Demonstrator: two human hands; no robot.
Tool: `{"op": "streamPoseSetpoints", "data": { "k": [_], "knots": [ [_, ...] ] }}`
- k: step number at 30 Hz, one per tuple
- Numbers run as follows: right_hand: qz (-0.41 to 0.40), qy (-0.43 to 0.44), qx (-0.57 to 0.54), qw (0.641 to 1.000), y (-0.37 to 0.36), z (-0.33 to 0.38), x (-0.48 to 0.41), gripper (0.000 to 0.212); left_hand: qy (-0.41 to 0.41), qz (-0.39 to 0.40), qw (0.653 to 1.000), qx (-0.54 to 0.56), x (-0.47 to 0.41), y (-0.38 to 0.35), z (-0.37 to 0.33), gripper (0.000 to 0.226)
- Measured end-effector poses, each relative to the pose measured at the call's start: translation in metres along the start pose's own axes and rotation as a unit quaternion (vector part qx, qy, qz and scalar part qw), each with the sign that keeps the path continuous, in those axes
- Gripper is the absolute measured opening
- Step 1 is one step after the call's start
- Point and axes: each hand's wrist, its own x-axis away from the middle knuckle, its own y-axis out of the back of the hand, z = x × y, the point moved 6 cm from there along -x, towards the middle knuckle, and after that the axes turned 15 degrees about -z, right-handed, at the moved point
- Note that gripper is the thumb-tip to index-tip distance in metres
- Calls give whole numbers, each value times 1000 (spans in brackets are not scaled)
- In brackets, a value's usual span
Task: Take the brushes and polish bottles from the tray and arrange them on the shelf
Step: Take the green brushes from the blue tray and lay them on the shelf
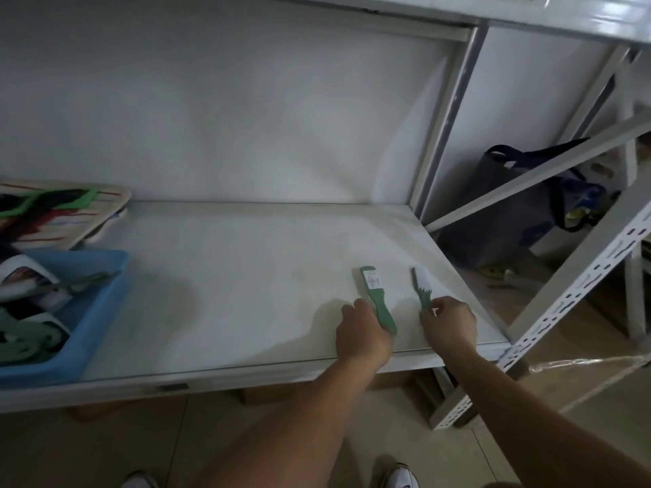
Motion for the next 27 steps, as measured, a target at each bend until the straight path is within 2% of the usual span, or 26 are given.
{"op": "streamPoseSetpoints", "data": {
  "k": [3,4,7,9,13,16,18,23,25,27],
  "knots": [
    [39,15,-42,998,-3,15,5,19,-3,-32,999,-20,-3,-5,-14,65],
    [73,12,-67,995,-7,19,8,16,-9,-40,999,-28,-4,-8,-20,65],
    [148,-14,-112,983,-17,24,16,22,-47,-63,996,-49,-6,-13,-33,32],
    [143,-49,-155,976,-17,24,16,23,-53,-75,995,-36,-7,-14,-36,22],
    [118,-36,-191,974,-9,32,16,21,66,-52,993,85,-8,-23,-22,24],
    [128,-22,-194,972,-7,38,19,22,207,-33,960,186,-12,-39,-2,23],
    [122,-5,-181,976,-5,42,21,22,234,-14,954,188,-14,-43,6,20],
    [74,67,-152,983,3,72,32,20,41,33,999,5,-8,0,-4,31],
    [63,100,-152,981,-1,98,41,20,-58,48,994,-73,-2,27,-7,24],
    [83,135,-167,973,-12,133,58,21,-134,79,983,-96,0,46,0,20]
  ]
}}
